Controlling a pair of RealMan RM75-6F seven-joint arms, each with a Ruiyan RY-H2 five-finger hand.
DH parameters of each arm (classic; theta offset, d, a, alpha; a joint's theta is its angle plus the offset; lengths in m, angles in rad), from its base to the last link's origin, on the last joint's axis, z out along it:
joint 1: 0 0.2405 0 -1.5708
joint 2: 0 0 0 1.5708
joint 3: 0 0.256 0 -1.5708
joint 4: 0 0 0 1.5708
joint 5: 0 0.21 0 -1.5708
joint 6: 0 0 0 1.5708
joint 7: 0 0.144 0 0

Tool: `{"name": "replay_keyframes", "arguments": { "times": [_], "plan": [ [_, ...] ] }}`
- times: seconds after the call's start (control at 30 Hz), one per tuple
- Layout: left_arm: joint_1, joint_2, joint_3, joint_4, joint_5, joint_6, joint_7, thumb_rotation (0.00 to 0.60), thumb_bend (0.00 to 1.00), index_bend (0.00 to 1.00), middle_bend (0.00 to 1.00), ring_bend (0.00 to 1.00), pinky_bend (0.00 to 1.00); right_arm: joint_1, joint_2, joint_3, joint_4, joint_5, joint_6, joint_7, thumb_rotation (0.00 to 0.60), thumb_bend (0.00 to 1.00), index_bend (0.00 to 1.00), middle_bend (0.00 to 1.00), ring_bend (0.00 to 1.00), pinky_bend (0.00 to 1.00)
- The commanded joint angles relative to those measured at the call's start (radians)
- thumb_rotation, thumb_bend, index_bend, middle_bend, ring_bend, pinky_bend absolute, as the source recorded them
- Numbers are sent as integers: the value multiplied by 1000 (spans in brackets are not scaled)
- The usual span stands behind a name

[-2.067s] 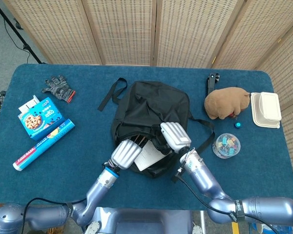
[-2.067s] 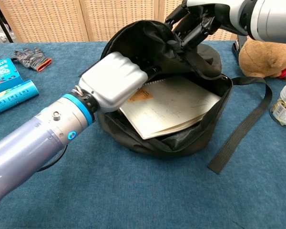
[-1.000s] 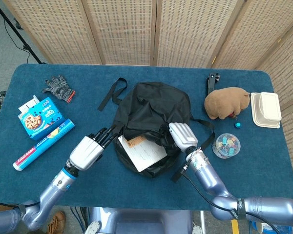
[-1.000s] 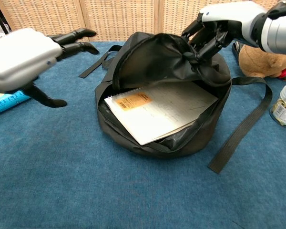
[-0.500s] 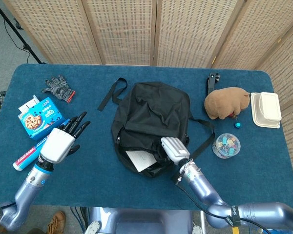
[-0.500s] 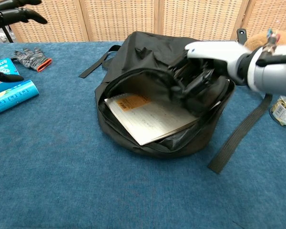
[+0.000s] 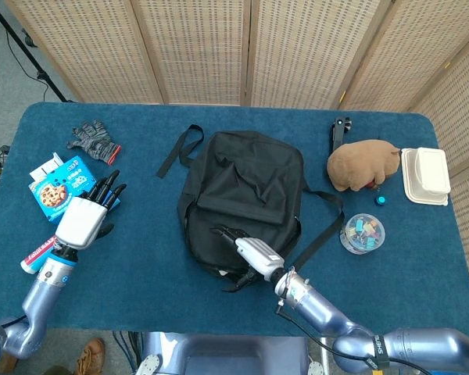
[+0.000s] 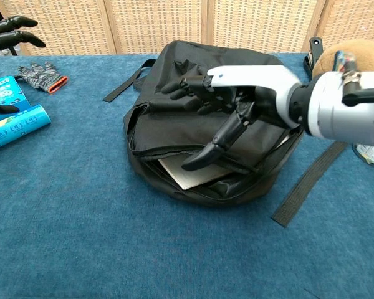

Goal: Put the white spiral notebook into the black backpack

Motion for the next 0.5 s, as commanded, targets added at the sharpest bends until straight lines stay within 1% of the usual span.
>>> {"name": "replay_keyframes", "arguments": {
  "times": [0.03, 0.2, 0.27, 0.33, 0.37, 0.43, 0.5],
  "plan": [
    [1, -6, -4, 10, -4, -4, -3, 600, 0, 195, 60, 162, 633, -34, 36, 11, -5, -66, -8, 57, 600, 0, 0, 0, 0, 0],
    [-1, -14, -19, 23, -20, -12, -16, 600, 0, 194, 57, 153, 624, -56, 113, 25, -37, -110, -13, 104, 600, 0, 0, 0, 0, 0],
    [-2, -14, -28, 28, -28, -16, -17, 600, 0, 191, 54, 146, 585, -67, 150, 33, -49, -124, -9, 121, 600, 0, 0, 0, 0, 0],
    [-3, -13, -33, 30, -36, -20, -20, 600, 0, 185, 44, 133, 521, -77, 186, 36, -51, -136, -7, 130, 600, 0, 0, 0, 0, 0],
    [-2, -11, -36, 30, -40, -21, -25, 600, 0, 184, 41, 127, 496, -84, 212, 36, -47, -145, -3, 131, 600, 0, 0, 0, 0, 0],
    [-1, -7, -38, 30, -41, -21, -31, 600, 0, 183, 36, 111, 411, -96, 247, 33, -40, -163, -2, 138, 600, 0, 0, 0, 0, 0],
    [1, -3, -40, 29, -42, -19, -39, 600, 0, 180, 35, 101, 363, -108, 275, 26, -26, -184, 3, 140, 600, 0, 0, 0, 0, 0]
  ]
}}
